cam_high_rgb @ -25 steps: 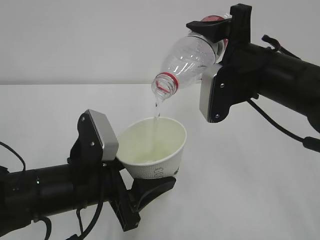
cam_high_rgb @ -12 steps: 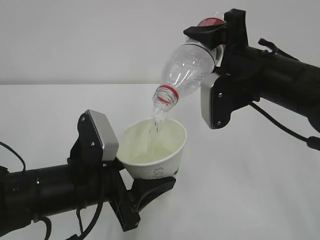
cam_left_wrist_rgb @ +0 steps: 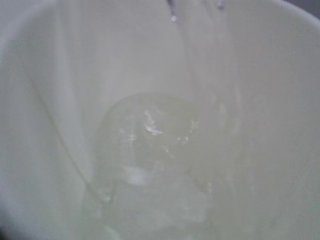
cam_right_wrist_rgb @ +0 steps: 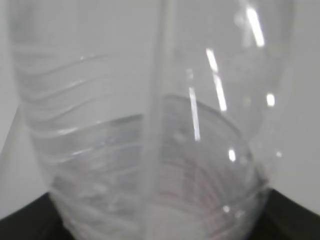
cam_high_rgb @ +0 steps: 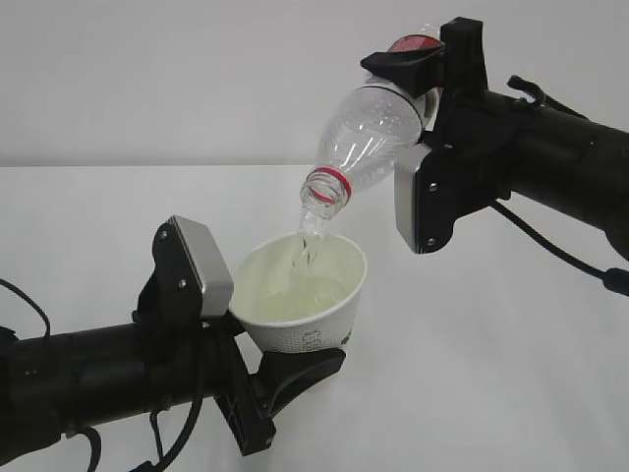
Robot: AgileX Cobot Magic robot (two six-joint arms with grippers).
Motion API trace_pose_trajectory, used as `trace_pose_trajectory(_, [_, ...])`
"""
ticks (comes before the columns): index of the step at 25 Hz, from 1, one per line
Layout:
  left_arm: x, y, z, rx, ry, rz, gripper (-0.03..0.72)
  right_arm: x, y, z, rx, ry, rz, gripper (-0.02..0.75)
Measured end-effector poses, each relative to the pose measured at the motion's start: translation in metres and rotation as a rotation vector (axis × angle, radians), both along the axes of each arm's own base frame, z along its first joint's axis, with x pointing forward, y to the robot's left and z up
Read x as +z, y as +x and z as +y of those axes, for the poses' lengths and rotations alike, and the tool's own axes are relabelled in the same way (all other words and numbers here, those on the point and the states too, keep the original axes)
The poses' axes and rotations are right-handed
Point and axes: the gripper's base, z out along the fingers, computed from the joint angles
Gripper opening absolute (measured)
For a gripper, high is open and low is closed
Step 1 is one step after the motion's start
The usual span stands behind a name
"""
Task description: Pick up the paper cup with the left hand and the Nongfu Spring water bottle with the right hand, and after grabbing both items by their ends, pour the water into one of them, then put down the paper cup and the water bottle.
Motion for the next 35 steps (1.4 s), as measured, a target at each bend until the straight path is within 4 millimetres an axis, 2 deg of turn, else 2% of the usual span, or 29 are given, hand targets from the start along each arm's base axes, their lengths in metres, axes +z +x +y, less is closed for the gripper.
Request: trace_pose_trajectory(35, [-0.0002,0.0,0.0001,0.0,0.002,0.001,0.494,0.0001,0.0001,-0.0002,-0.007,0.074,0.057,0.512])
